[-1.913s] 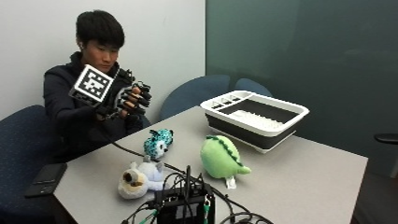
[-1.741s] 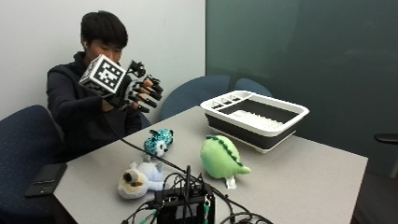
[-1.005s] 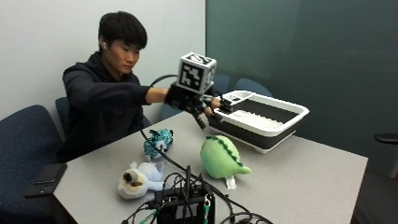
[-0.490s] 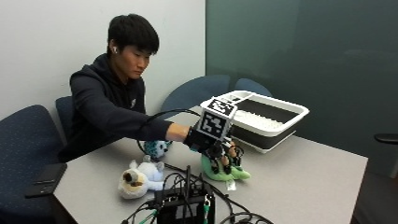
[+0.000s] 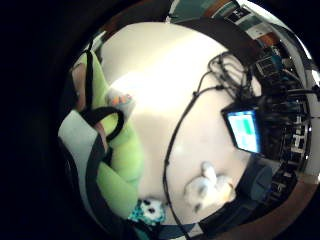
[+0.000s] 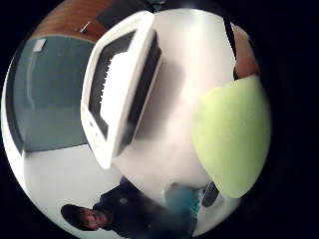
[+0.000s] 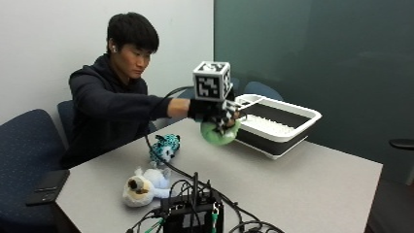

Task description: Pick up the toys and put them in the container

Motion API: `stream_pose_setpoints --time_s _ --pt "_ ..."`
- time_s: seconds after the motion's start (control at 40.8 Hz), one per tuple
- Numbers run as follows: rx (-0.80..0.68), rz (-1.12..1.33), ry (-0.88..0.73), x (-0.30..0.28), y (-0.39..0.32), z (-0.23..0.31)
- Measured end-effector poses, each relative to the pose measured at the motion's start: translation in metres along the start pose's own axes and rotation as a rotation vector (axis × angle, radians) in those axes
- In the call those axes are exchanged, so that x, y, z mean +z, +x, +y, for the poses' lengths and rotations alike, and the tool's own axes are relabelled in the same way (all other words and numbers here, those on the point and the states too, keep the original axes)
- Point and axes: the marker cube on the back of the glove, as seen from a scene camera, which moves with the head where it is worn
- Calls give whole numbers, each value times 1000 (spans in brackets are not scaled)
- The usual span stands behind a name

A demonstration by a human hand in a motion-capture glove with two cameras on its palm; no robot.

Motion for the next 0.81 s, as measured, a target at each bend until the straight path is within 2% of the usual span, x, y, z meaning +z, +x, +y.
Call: stream_pose_setpoints --time_s 0.172,0.27,0.343,0.417,0.539,0.638,0.809 --pt "-114 -64 146 -96 -51 -2" --pt "-119 -189 195 -125 -78 -20" --pt "-117 -205 205 -117 -113 -35" --pt "-122 -114 194 -84 -159 -46" --pt "-189 -62 40 -36 -204 -49" --pt "-211 -102 -14 -40 -191 -41" --pt "-40 -88 8 -83 -116 -1"
